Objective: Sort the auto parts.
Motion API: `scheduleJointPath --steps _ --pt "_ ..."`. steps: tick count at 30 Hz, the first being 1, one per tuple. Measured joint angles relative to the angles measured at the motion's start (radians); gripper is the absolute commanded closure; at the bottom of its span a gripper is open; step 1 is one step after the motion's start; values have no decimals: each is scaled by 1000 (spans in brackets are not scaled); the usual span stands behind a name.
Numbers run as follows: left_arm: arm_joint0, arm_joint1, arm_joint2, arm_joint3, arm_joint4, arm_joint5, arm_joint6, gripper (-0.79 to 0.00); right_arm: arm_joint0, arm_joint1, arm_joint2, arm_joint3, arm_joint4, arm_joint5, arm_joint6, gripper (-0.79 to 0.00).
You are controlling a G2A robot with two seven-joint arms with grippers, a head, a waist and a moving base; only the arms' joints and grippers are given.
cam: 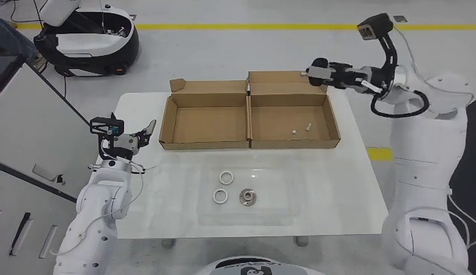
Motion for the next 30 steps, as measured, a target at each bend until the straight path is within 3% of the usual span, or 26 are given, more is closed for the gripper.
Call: scheduleJointPath --steps 9,15,23,30 --pt "0 0 0 0 0 0 0 -785 171 32 -204 141 -423 -96 -98 0" --pt "0 0 0 0 0 0 0 -785 297 42 -368 275 -600 -153 -155 0" --pt "0 0 0 0 0 0 0 -785 432 24 -580 455 -713 -211 -213 0" --pt "0 0 0 0 0 0 0 -785 507 -24 -760 596 -778 -234 -248 0"
